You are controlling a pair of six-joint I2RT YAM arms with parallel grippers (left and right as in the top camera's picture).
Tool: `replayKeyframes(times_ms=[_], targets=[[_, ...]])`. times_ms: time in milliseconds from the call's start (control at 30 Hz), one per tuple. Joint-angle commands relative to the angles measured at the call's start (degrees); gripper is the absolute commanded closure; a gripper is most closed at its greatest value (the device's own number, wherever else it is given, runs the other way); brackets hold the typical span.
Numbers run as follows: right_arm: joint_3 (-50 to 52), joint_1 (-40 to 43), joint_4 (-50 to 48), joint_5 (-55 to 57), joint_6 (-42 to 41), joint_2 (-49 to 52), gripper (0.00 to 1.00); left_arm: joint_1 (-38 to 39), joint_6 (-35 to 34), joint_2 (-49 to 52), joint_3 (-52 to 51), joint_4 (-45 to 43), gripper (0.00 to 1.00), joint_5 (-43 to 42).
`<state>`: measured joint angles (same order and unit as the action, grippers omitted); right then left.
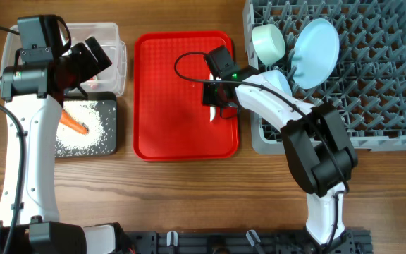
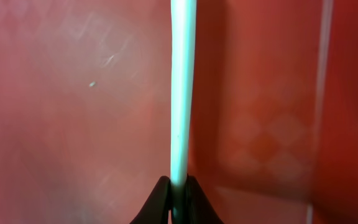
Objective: Sort waste into correct bins and load items into the dishwasher rack
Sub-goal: 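Move the right gripper to the white spoon and grasp it, then carry the spoon into the rack and release it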
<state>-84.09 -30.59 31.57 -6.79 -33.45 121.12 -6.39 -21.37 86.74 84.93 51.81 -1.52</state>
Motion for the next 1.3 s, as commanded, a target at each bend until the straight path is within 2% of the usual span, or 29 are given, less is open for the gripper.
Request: replayKeyframes(times_ms=[0,100,267,500,600,867,1100,1267], targets=[[-1.5,0.0,0.9,-3.8,4.1,-2.7,0.96,-0.3,-0.1,0.4,0.3,-0.1,0.00,0.5],[-2.3,0.0,3.0,-3.6,6.4,-7.0,0.96,-0.3,-0.1,0.4,0.3,-0.1,0.00,0.5],[-2.3,0.6,5.5,-1.4,6.7,-20.2,0.96,-0.3,-0.1,0.4,0.3,-0.1,0.00,0.5],[-2.3,4.7,14.2,10.5,4.0,-35.9,0.96,-0.3,-0.1,0.4,0.3,-0.1,0.00,0.5],[-2.3,7.2,18.5,16.6,-0.3,-39.8,0.96,-0.3,-0.1,0.4,0.3,-0.1,0.00,0.5],[0.0,16.4,32.9,30.6,-21.8,-42.2,0.96,-0.3,-0.1,0.4,0.3,-0.1,0.00,0.5],[9.2,23.2,32.3,39.8,-38.2,-41.0,0.96,-0.3,-0.1,0.4,0.3,-0.1,0.00,0.5],[14.4,27.7,30.1,39.8,-43.5,-40.3,0.96,-0.3,-0.1,0.4,0.3,-0.1,0.00,0.5]])
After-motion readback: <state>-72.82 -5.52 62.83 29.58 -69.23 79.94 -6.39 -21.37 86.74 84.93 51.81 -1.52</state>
